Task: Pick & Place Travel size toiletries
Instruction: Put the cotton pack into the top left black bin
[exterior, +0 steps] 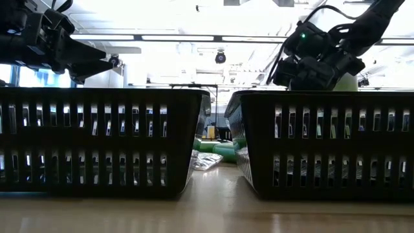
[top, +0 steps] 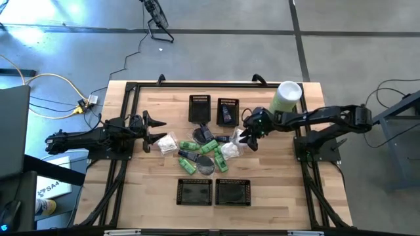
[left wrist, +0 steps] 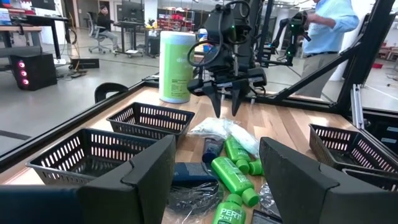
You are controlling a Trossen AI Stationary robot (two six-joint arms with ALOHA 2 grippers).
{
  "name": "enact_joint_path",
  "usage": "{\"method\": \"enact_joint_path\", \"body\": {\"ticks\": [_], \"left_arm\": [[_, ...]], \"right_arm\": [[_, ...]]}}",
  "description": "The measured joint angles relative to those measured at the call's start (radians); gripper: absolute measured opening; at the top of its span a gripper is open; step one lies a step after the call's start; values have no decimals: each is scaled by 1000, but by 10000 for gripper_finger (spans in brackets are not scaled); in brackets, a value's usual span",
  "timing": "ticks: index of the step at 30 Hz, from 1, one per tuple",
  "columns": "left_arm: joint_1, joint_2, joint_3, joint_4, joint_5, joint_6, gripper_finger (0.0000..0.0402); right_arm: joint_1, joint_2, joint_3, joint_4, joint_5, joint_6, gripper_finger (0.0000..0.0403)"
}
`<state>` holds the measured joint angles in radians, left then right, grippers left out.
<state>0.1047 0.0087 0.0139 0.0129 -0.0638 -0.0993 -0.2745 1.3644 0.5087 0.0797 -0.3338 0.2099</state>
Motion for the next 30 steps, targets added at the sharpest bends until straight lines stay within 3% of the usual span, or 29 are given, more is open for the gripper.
{"method": "enact_joint_path", "body": {"ticks": [6, 24, 30], "left_arm": [[0, 0, 0, 0, 0, 0, 230], [0, 0, 0, 0, 0, 0, 230], [0, 0, 0, 0, 0, 0, 230]], "right_arm": [[3, 1, 0, 2, -31, 14, 162], [40, 2, 0, 4, 50, 58, 162], [56, 66, 0, 44, 77, 74, 162]]}}
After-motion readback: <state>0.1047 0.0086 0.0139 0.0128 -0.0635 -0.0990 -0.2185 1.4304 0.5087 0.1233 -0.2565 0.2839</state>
